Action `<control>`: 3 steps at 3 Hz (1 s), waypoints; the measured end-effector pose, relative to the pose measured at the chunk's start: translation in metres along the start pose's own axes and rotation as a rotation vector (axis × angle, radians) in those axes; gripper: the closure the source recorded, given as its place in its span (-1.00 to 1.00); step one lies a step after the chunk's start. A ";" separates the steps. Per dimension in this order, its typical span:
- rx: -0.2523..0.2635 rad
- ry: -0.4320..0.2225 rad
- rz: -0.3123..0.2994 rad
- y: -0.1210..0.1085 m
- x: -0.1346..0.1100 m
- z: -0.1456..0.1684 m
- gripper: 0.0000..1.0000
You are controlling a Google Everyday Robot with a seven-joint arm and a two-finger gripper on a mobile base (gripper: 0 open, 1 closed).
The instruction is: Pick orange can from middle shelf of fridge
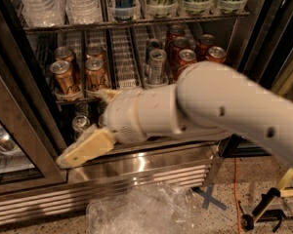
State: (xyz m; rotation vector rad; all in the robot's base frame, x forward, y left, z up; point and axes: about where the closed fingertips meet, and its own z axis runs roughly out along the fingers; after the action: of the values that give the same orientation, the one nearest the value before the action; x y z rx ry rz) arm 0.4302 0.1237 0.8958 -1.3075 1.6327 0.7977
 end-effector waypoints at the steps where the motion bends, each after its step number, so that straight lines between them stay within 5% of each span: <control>1: -0.031 -0.063 0.103 0.045 0.017 0.056 -1.00; 2: -0.014 -0.157 0.185 0.056 0.029 0.089 -1.00; 3: -0.018 -0.208 0.172 0.061 0.018 0.107 -1.00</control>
Offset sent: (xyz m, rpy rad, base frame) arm 0.0329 0.1456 -0.0704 0.3192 -0.0558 -0.4605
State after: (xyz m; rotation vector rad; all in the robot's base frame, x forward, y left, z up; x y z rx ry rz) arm 0.3949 0.2254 0.8332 -1.0667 1.5878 1.0188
